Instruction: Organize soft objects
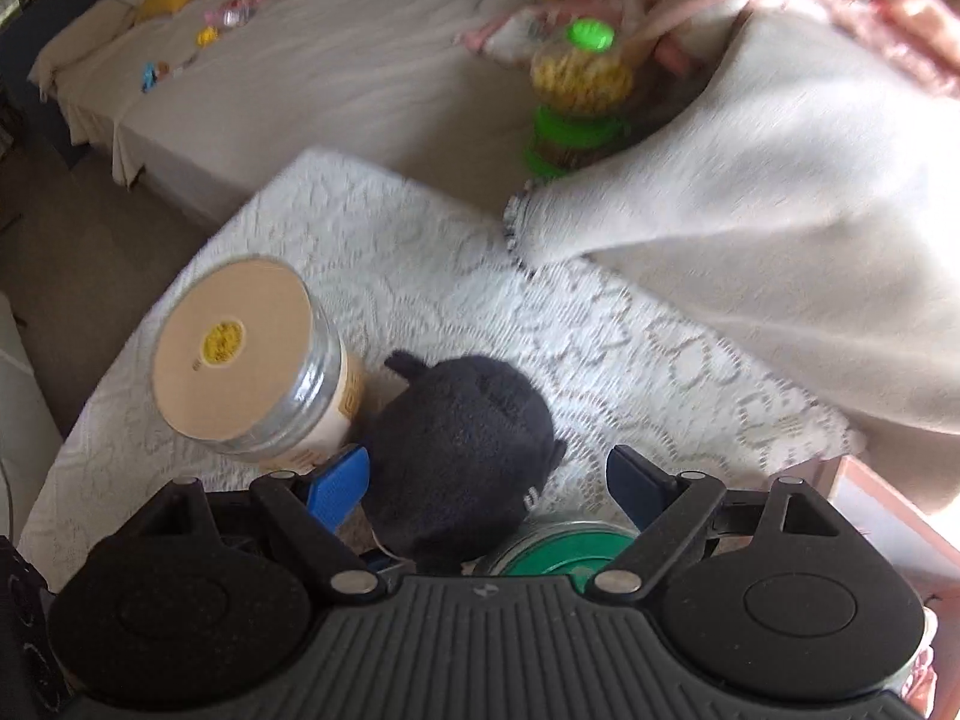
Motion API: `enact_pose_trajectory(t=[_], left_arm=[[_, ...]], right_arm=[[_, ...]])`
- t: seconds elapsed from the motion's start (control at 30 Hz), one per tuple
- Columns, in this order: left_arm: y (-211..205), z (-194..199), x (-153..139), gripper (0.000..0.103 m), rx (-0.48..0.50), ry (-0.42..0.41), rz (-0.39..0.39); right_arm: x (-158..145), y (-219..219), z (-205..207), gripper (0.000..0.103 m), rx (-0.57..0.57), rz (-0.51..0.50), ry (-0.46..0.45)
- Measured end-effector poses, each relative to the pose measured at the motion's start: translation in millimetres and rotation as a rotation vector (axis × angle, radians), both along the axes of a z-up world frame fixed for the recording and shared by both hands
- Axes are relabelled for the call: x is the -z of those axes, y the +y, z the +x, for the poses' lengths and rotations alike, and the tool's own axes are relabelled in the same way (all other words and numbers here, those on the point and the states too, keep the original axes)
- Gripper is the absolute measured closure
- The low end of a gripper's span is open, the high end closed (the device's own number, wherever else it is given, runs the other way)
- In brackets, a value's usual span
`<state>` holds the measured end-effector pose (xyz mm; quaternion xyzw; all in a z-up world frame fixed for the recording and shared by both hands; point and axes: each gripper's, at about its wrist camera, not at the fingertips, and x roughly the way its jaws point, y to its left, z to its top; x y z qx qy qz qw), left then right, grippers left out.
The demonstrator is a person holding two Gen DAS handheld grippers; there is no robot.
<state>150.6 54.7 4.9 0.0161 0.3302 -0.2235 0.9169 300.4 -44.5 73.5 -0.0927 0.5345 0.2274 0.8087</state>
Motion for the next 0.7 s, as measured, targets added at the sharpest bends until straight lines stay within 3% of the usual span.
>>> enact_pose_trajectory(t=[0.13, 0.27, 0.33, 0.47, 0.7], left_arm=[[12, -1, 3, 0.075, -0.003, 0.004, -0.058], [15, 1, 2, 0.079, -0.011, 0.014, -0.065], [13, 0, 2, 0.086, -0.019, 0.01, -0.045], [17, -8, -4, 0.093, -0.084, -0.007, -0.036], [14, -38, -52, 0.094, -0.054, -0.198, 0.017]], right_arm=[[15, 12, 8, 0.016, 0.005, 0.0, 0.07], [26, 24, 9, 0.016, 0.0, -0.06, 0.066], [22, 24, 3, 0.026, -0.005, -0.045, 0.044], [-3, 24, -11, 0.028, -0.044, -0.049, -0.05], [-71, -11, -37, 0.029, 0.012, 0.066, -0.2]])
